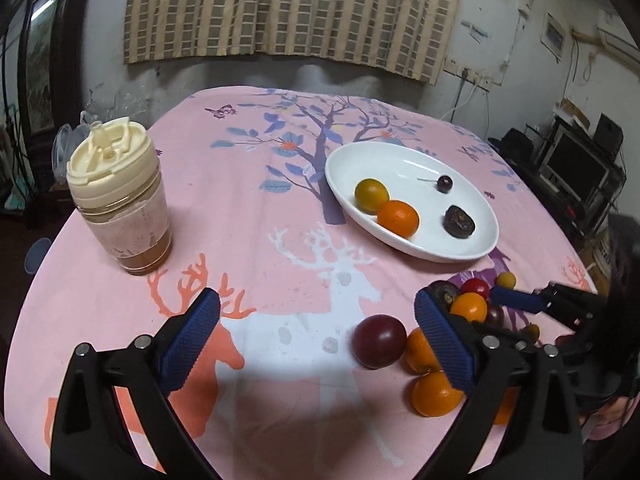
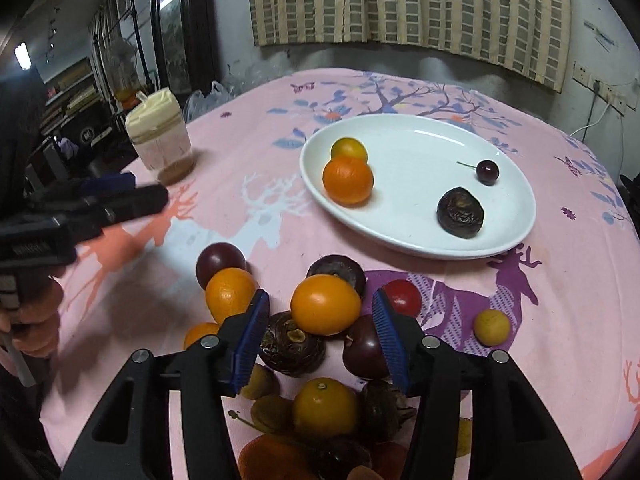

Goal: Organize fruits
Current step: 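Move an orange with left tool while right tool moves an orange onto the plate, then move an orange with left tool while right tool moves a dark plum onto the plate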

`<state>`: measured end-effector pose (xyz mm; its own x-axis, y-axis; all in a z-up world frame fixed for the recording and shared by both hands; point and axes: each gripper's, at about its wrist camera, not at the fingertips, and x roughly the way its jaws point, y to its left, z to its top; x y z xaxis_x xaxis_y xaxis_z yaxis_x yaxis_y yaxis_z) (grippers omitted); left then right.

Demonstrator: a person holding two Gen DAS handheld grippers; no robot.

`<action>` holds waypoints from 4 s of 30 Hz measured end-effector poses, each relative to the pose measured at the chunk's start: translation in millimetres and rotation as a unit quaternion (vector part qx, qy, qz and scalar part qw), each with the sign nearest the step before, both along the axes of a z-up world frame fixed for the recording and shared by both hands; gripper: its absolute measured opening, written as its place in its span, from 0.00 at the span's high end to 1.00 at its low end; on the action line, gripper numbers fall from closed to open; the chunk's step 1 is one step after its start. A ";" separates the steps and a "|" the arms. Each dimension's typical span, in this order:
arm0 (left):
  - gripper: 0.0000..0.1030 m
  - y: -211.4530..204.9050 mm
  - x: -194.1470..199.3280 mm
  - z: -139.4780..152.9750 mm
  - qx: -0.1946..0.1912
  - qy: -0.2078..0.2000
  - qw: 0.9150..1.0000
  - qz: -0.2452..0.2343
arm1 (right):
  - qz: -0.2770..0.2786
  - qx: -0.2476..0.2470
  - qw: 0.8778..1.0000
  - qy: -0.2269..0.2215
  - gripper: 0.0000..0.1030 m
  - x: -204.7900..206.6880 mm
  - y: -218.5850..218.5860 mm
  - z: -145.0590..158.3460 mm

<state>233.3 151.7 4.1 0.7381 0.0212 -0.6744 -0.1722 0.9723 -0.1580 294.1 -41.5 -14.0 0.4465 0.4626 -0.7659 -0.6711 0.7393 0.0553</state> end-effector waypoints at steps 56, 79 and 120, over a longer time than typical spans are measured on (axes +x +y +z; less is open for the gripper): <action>0.23 -56.9 138.6 25.2 0.036 0.011 0.995 -0.092 | -0.113 0.137 0.984 0.004 0.50 98.2 -56.5 26.6; 0.10 -24.0 -9.3 -6.1 0.013 -0.010 0.996 -0.086 | -0.035 0.015 0.997 0.065 0.59 -99.7 -86.0 -21.3; 0.62 -78.8 30.7 10.4 0.023 -0.007 0.980 -0.197 | -0.107 0.181 0.977 0.030 0.64 -40.3 -114.6 28.9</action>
